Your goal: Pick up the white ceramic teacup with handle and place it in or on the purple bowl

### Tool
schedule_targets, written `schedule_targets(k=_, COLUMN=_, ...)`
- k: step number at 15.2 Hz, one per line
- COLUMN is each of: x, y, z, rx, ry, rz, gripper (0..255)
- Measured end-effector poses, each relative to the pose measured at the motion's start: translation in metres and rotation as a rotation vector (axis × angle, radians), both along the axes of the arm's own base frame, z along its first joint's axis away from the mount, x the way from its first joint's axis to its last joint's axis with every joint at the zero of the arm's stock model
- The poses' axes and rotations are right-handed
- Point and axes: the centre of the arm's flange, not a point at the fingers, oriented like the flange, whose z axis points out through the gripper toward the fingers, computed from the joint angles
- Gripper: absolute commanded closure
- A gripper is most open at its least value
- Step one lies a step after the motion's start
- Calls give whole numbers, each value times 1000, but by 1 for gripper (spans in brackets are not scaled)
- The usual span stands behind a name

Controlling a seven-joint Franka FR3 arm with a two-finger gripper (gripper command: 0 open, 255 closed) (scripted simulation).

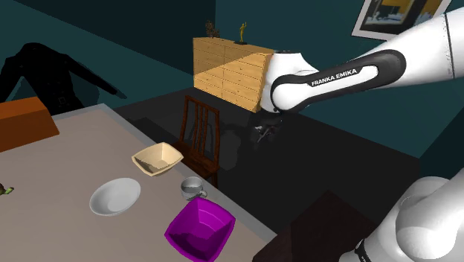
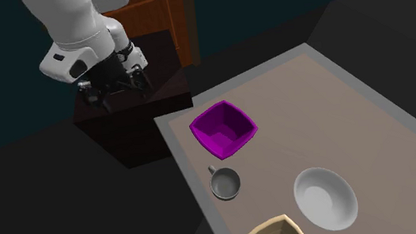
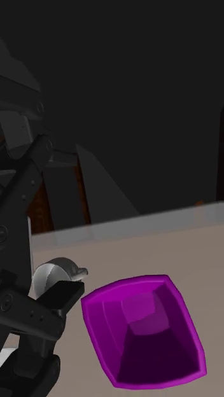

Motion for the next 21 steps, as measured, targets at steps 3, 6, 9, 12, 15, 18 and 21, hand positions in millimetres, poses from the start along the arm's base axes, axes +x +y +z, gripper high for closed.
schedule_targets(k=3, x=23, y=13, z=-30, rx=8, ry=4, rz=-7, gripper=0)
schedule_targets(k=6, x=45, y=28, z=-61, rx=16, ry=8, rz=-14, gripper=0)
schedule_targets(k=9, x=67, y=44, z=-90, rx=24, ry=12, rz=-21, gripper=0)
schedule_targets(k=12, x=89, y=63, z=-120, rx=32, ry=16, rz=-28, gripper=0)
schedule_targets(k=15, x=109, y=72, z=-150, rx=40, ry=20, rz=-35, gripper=0)
schedule_targets(k=18, x=131, y=93, z=-176, rx=48, ry=24, rz=-42, gripper=0)
schedule_targets(k=21, x=156, y=107, z=-206, rx=56, ry=28, rz=-49, gripper=0)
